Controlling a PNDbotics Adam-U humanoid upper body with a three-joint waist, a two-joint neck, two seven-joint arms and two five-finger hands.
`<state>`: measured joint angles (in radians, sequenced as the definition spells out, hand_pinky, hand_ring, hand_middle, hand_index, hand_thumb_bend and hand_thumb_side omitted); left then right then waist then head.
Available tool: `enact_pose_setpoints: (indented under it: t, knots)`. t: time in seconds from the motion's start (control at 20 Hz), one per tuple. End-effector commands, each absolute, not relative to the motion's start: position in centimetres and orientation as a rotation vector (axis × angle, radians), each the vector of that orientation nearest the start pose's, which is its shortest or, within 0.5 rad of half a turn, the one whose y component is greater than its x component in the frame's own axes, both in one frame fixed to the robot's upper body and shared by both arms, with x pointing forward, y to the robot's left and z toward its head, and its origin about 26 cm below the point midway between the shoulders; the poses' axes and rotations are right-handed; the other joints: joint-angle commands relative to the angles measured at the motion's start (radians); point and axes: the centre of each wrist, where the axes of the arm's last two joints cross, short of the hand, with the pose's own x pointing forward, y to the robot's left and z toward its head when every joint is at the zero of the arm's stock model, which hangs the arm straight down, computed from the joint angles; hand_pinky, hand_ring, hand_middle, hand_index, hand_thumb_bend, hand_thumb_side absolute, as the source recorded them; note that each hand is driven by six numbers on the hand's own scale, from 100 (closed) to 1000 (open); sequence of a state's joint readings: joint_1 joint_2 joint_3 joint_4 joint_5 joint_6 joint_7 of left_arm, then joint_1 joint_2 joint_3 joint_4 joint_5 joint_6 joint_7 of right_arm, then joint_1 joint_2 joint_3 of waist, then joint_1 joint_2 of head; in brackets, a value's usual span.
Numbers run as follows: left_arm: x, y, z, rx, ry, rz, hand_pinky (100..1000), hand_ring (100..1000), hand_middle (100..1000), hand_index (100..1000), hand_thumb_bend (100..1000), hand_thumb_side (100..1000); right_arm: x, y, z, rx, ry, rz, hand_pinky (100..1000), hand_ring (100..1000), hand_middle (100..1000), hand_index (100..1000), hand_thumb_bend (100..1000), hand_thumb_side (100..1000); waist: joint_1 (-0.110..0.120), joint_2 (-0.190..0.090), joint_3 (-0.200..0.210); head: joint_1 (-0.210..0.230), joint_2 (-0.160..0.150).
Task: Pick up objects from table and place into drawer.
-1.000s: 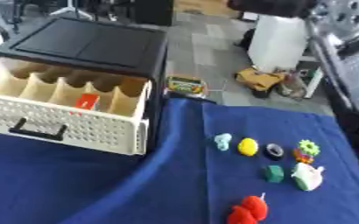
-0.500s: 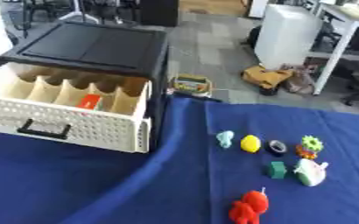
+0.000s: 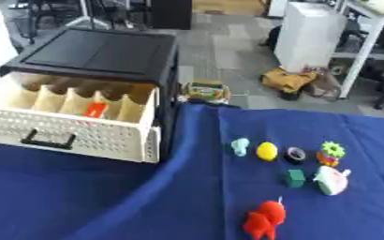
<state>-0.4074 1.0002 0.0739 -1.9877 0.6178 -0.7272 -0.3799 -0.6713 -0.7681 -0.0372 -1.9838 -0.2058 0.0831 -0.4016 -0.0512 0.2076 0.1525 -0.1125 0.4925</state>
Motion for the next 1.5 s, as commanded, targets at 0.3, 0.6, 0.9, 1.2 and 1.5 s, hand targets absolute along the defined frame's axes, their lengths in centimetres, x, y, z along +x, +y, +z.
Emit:
enact_pose_setpoints:
  t: [0.3, 0.6, 0.9, 1.2, 1.5]
  knots:
    - [27.8, 33.4, 33.3, 0.196, 2.226, 2.020, 224, 465, 498, 734, 100, 575, 28.9, -30.0, 35.1, 0.711, 3.485, -0.118, 714, 684, 547, 773, 100, 834, 0.011, -0.012, -0.031, -0.043, 0.037]
    - [28.0, 32.7, 32.9, 0.105, 2.052, 2.237, 100, 291, 407, 684, 100, 726, 29.0, -30.5, 34.0, 0.709, 3.498, -0.094, 713, 674, 538, 769, 100, 833, 0.016, -0.002, -0.044, -0.042, 0.023]
    - [28.3, 31.7, 31.3, 0.010, 1.809, 2.480, 143, 373, 450, 717, 100, 959, 29.0, -30.7, 33.6, 0.699, 3.508, -0.082, 710, 664, 531, 767, 100, 836, 0.017, 0.004, -0.049, -0.013, 0.007]
    - [28.6, 30.9, 30.1, -0.040, 1.672, 2.570, 210, 463, 491, 744, 100, 1000, 29.1, -30.7, 33.5, 0.671, 3.517, -0.075, 709, 660, 528, 764, 100, 835, 0.018, 0.009, -0.054, 0.015, 0.006]
    - [28.8, 30.3, 28.7, -0.091, 1.526, 2.655, 192, 436, 499, 779, 100, 1000, 29.1, -30.7, 33.3, 0.653, 3.531, -0.064, 707, 619, 524, 762, 100, 835, 0.018, 0.018, -0.052, 0.032, 0.001]
